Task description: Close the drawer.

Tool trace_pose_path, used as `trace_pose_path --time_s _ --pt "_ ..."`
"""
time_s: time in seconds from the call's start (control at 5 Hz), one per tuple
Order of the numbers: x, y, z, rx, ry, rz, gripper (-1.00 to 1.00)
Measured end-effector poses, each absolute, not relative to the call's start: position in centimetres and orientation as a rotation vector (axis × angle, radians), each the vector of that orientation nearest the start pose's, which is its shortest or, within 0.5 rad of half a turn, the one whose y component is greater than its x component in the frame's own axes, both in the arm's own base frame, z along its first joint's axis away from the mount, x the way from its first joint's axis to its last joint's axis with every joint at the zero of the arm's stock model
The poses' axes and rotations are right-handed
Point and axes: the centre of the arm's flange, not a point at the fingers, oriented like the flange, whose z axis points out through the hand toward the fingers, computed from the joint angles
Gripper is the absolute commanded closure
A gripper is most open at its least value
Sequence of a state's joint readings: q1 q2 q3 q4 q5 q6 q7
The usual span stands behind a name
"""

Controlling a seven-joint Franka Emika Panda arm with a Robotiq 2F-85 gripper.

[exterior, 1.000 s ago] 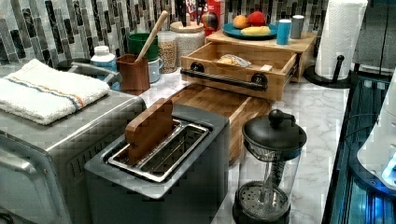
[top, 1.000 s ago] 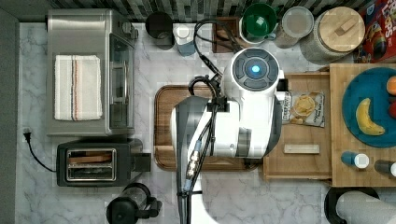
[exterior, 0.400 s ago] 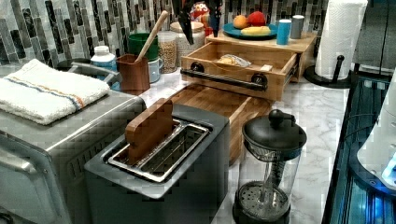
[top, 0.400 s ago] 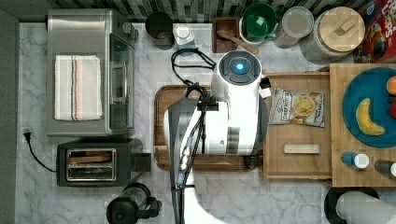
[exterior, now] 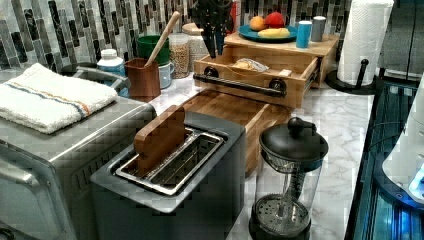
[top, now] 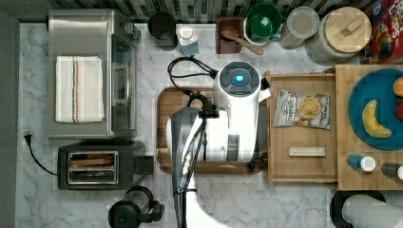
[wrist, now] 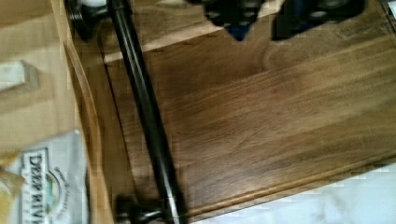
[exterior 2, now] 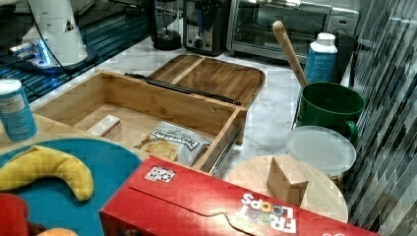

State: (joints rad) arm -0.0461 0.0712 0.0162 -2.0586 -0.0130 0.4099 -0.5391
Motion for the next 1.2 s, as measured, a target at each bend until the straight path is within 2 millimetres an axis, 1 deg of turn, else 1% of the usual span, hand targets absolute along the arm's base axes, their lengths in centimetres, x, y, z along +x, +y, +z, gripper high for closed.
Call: trace_pose_path --time_s 0.4,0.6,0.8,1.0,1.2 --pt "54.1 0.5 36.7 -3.138 0.292 0.139 1.0" --pt "54.1 1.4 34.9 -3.14 0.199 0.049 1.0" --pt "54.1 1.8 32.5 -3.137 0.176 -0.013 1.0" --pt "53.1 1.2 29.5 -3.159 0.125 0.072 1.0" --pt "52.1 0.0 26.4 -3.174 0.11 0.183 1.0"
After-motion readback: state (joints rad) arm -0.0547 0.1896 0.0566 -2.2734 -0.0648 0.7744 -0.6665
